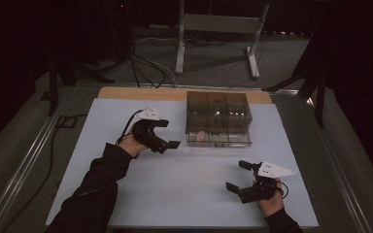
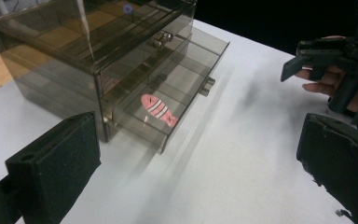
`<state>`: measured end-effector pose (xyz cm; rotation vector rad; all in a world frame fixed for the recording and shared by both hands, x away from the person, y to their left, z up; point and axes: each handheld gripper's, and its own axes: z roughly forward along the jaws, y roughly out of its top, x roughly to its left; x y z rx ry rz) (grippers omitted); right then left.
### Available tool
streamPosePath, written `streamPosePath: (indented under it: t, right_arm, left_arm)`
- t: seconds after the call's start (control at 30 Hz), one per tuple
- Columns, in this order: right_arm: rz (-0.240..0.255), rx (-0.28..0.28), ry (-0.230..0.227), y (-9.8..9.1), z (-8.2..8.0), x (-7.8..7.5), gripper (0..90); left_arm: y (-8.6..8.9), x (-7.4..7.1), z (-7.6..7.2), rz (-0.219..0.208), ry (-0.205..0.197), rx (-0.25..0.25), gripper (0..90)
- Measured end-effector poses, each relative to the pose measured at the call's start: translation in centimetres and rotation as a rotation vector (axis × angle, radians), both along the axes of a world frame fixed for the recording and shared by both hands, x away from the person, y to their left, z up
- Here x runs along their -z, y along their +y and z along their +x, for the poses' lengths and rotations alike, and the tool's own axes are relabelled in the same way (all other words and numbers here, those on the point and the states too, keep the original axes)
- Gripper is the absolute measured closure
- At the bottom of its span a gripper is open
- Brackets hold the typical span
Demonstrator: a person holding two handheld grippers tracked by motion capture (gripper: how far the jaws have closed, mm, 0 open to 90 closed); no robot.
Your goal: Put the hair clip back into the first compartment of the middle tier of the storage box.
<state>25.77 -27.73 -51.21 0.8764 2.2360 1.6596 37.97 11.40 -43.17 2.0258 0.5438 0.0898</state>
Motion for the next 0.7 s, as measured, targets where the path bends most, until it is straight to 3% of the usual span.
streamPosePath:
  t: [0.7]
  right_arm:
    - [-0.009, -0.004, 0.007, 0.2, 0.1, 0.1, 0.0]
  left_arm:
    - [5.8, 2.1, -3.1, -0.021, -0.01, -0.105, 0.5]
